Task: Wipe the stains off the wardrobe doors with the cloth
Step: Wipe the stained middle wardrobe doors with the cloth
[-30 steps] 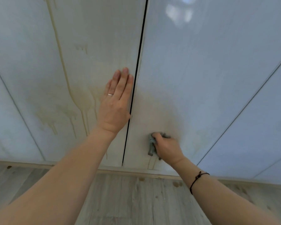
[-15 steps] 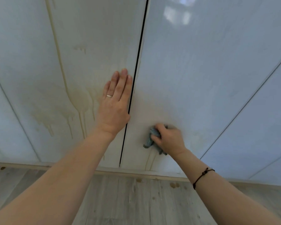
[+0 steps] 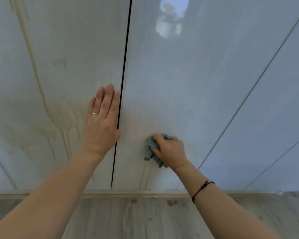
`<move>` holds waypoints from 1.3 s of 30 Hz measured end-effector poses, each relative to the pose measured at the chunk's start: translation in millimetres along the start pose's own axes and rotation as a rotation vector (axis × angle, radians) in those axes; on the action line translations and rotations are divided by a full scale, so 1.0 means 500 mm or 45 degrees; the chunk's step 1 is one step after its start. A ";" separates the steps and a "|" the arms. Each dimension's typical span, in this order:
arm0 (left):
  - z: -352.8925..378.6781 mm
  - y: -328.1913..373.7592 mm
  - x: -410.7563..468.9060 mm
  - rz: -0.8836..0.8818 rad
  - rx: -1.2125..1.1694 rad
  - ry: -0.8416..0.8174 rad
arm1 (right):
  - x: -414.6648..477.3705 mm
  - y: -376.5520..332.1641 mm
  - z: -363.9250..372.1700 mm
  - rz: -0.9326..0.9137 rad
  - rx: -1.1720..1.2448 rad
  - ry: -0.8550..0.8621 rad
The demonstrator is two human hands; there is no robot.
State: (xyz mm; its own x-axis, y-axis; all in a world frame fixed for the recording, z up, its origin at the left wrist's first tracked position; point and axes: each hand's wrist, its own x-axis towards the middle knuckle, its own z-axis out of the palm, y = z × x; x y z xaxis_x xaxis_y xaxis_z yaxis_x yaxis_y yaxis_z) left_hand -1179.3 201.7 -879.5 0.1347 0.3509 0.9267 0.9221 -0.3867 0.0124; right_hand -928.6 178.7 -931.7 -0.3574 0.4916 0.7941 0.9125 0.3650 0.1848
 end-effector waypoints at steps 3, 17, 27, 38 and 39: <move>0.003 0.010 0.006 -0.032 0.004 0.002 | 0.104 0.019 -0.059 0.425 0.091 0.284; 0.013 0.017 0.001 -0.117 -0.055 0.034 | 0.028 0.043 -0.042 0.432 -0.055 0.125; 0.011 0.037 -0.005 -0.147 -0.008 0.000 | -0.152 0.087 -0.005 -0.019 -0.179 -0.240; 0.018 0.040 -0.002 -0.172 0.014 -0.011 | -0.191 0.110 -0.034 0.359 -0.202 -0.434; 0.017 0.038 -0.003 -0.168 0.019 -0.028 | -0.238 0.116 -0.030 0.327 -0.185 -0.645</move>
State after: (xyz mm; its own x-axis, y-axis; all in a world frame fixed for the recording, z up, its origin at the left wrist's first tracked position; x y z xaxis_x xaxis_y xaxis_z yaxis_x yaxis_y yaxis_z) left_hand -1158.7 201.1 -883.7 0.0198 0.4163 0.9090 0.9376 -0.3235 0.1277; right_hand -830.4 129.7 -1006.9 -0.1394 0.8798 0.4545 0.9875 0.0897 0.1293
